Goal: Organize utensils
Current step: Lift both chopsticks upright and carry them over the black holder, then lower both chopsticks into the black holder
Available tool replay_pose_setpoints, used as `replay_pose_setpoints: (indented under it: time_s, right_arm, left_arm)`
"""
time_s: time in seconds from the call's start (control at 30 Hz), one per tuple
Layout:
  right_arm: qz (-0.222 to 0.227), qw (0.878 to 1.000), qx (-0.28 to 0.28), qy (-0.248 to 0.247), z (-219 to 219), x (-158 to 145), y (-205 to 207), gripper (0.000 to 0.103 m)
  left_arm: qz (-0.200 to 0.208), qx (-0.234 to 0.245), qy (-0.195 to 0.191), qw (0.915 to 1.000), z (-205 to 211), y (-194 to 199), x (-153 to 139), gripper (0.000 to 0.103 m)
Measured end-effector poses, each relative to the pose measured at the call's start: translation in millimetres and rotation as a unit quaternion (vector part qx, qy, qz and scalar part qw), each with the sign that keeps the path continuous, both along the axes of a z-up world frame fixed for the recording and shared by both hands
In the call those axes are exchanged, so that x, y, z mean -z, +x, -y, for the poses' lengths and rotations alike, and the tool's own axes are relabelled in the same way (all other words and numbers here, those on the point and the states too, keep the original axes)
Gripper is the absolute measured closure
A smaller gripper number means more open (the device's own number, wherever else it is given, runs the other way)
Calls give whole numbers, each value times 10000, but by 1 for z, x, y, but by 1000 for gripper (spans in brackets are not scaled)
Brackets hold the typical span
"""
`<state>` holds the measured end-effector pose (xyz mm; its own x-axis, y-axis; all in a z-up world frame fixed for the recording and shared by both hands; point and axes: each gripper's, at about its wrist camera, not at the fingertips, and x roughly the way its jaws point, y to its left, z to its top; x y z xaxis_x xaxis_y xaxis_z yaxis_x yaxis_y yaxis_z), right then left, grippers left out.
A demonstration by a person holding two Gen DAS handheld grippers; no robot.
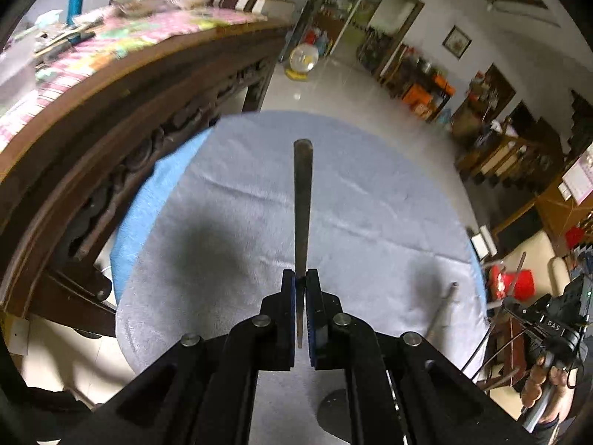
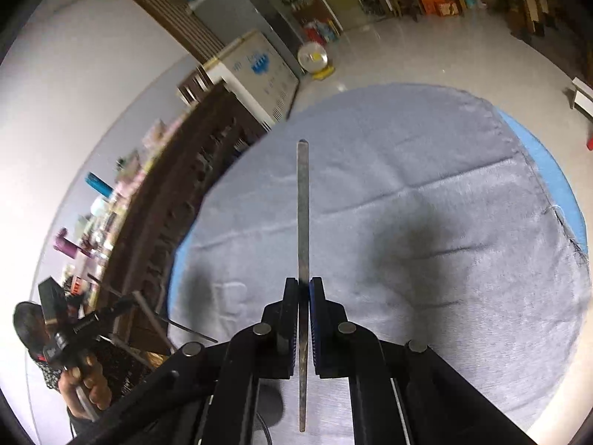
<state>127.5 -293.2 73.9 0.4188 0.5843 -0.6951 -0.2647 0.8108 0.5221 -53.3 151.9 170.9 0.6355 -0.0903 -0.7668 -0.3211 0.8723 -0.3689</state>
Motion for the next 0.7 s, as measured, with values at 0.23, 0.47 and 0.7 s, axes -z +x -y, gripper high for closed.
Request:
replay_pose_setpoints:
  time_s: [0.23, 0.47, 0.7]
  right_arm:
    - [450, 9984, 197, 263, 7, -25, -25, 96]
    - [822, 9953, 406, 308, 21, -45, -50, 96]
    - [1320, 9886, 583, 436, 42, -75, -90, 96]
  left_arm:
    - [420, 12, 38, 9991, 5, -24, -24, 98]
    - [748, 48, 148, 9971, 10, -46, -48, 98]
    - [1122, 146, 181, 9934, 16, -77, -71, 98]
